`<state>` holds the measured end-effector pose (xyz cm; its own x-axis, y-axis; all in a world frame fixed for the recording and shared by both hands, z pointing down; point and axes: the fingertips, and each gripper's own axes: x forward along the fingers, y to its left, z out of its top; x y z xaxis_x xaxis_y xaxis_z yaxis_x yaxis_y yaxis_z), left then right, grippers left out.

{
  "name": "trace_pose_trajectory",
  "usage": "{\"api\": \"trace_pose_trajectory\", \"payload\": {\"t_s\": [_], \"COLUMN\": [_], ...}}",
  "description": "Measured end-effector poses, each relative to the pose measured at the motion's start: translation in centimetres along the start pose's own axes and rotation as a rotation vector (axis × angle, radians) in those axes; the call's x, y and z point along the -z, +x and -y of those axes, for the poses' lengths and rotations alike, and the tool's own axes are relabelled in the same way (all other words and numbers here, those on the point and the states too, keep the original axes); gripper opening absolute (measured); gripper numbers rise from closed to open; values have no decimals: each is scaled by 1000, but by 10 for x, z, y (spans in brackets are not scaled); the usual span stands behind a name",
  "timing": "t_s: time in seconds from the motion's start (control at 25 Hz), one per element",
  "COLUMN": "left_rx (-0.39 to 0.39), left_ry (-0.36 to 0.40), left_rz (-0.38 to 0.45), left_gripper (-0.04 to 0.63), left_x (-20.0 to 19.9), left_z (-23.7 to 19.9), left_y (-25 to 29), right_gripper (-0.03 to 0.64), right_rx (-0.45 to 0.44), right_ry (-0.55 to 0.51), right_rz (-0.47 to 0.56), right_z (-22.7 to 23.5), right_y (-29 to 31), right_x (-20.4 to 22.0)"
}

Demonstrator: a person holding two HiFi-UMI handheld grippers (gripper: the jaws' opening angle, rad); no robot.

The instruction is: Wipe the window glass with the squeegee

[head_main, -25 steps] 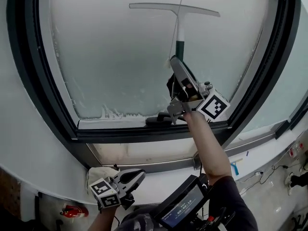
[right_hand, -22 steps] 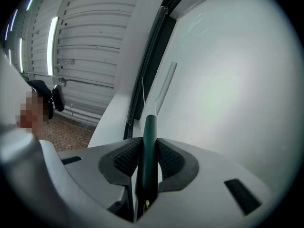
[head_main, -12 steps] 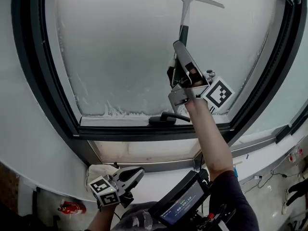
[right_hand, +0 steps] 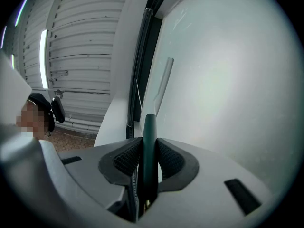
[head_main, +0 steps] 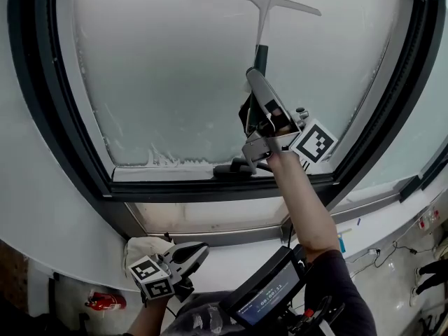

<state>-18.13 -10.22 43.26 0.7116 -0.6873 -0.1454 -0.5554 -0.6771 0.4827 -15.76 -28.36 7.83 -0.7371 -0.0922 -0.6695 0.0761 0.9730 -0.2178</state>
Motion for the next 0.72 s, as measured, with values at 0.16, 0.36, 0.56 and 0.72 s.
{"api": "trace_pose_trajectory", "payload": {"t_s": [0.16,0.36,0.56,0.72], "left_rx": [-1,-5,-1,-21], "left_ry": [-6,-8,4,-13], "left_rz": [-2,-2,-11,-7], "left_gripper": [5,5,5,5], "left_x": [4,7,12,14], "left_z": [-2,1,5,8], "left_y": [-2,-3,-6,-7], "right_gripper": [97,97,97,97], "right_rx": [7,21,29,38], "right_ry": [12,39,63,84], "right_rz": [-5,-31,-47,-57], "right_z": [2,2,3,5], "right_y": [-7,-19,-33,-44], "right_x": [8,24,38,50]}}
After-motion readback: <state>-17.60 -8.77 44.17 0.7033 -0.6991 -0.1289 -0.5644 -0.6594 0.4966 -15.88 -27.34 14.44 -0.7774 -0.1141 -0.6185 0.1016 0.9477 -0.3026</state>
